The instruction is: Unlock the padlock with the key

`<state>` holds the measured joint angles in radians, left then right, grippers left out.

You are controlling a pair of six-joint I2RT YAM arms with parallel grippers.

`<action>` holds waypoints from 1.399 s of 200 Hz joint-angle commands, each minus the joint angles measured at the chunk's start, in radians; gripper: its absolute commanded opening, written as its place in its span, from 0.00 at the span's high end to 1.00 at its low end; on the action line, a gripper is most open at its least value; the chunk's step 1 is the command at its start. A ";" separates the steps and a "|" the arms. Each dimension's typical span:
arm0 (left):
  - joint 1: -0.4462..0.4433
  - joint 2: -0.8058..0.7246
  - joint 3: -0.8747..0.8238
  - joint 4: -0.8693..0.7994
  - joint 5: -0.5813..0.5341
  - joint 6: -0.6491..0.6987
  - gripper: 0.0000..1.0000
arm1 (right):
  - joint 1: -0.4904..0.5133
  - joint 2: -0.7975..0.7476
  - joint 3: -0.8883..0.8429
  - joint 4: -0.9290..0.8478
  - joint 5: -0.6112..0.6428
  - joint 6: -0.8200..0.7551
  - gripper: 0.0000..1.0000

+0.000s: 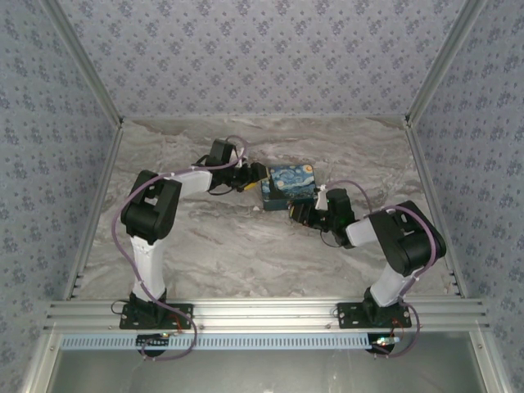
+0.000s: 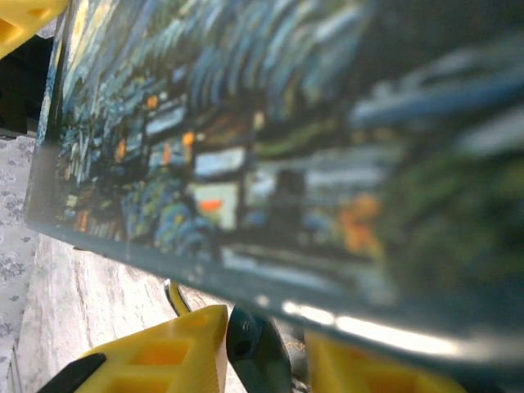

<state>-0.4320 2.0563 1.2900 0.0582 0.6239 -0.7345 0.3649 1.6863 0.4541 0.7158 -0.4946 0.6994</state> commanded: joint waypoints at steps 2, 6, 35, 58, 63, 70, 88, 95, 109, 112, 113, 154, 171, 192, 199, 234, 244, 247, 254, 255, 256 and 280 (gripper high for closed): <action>0.006 0.005 -0.047 -0.119 -0.073 0.008 0.31 | 0.007 0.022 0.006 -0.001 0.008 0.010 0.76; 0.006 0.004 -0.049 -0.118 -0.073 0.007 0.30 | 0.007 0.022 0.005 0.000 0.010 0.012 0.78; 0.006 -0.010 -0.068 -0.115 -0.082 0.007 0.30 | 0.005 0.022 -0.012 0.030 0.027 0.032 0.88; 0.006 -0.026 -0.093 -0.110 -0.089 0.006 0.31 | -0.004 0.018 -0.040 0.079 0.034 0.059 0.90; 0.006 -0.030 -0.099 -0.109 -0.091 0.006 0.31 | -0.008 0.017 -0.049 0.093 0.034 0.067 0.90; 0.007 -0.037 -0.107 -0.107 -0.093 0.006 0.31 | -0.013 0.016 -0.059 0.118 0.034 0.077 0.91; 0.007 -0.050 -0.132 -0.102 -0.095 0.005 0.31 | -0.021 0.014 -0.084 0.174 0.030 0.104 0.91; 0.007 -0.055 -0.142 -0.100 -0.095 0.003 0.30 | -0.025 0.016 -0.090 0.194 0.026 0.113 0.91; 0.007 -0.067 -0.174 -0.082 -0.090 -0.012 0.31 | -0.026 0.015 -0.097 0.226 0.023 0.132 0.91; 0.007 -0.070 -0.181 -0.077 -0.088 -0.015 0.31 | -0.028 0.016 -0.098 0.229 0.022 0.136 0.91; 0.007 -0.072 -0.183 -0.074 -0.088 -0.016 0.31 | -0.028 0.016 -0.098 0.229 0.021 0.136 0.91; 0.007 -0.096 -0.262 -0.036 -0.086 -0.042 0.31 | -0.026 0.022 -0.092 0.239 0.021 0.181 0.92; 0.007 -0.095 -0.280 -0.013 -0.081 -0.060 0.31 | -0.023 0.022 -0.096 0.242 0.024 0.193 0.92; 0.007 -0.096 -0.288 -0.006 -0.082 -0.068 0.31 | -0.020 0.021 -0.096 0.243 0.029 0.202 0.92; 0.007 -0.095 -0.287 -0.006 -0.084 -0.067 0.31 | -0.019 0.021 -0.095 0.243 0.031 0.205 0.92; 0.006 -0.097 -0.282 -0.017 -0.087 -0.064 0.31 | -0.018 0.021 -0.096 0.246 0.037 0.235 0.92; 0.007 -0.097 -0.281 -0.018 -0.086 -0.064 0.31 | -0.018 0.022 -0.095 0.251 0.041 0.248 0.92; 0.006 -0.098 -0.281 -0.018 -0.088 -0.063 0.31 | -0.019 0.022 -0.096 0.252 0.043 0.252 0.92; 0.007 -0.098 -0.280 -0.019 -0.088 -0.064 0.31 | -0.018 0.022 -0.096 0.257 0.044 0.262 0.92; 0.007 -0.098 -0.280 -0.019 -0.088 -0.064 0.31 | -0.019 0.022 -0.095 0.258 0.044 0.263 0.92; 0.006 -0.098 -0.280 -0.019 -0.088 -0.065 0.31 | -0.019 0.023 -0.095 0.259 0.044 0.264 0.92; 0.007 -0.096 -0.284 -0.013 -0.093 -0.070 0.30 | -0.019 0.022 -0.093 0.270 0.048 0.298 0.92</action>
<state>-0.4263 1.9259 1.0554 0.2062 0.5980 -0.8062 0.3473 1.6993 0.3641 0.9329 -0.4797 0.9443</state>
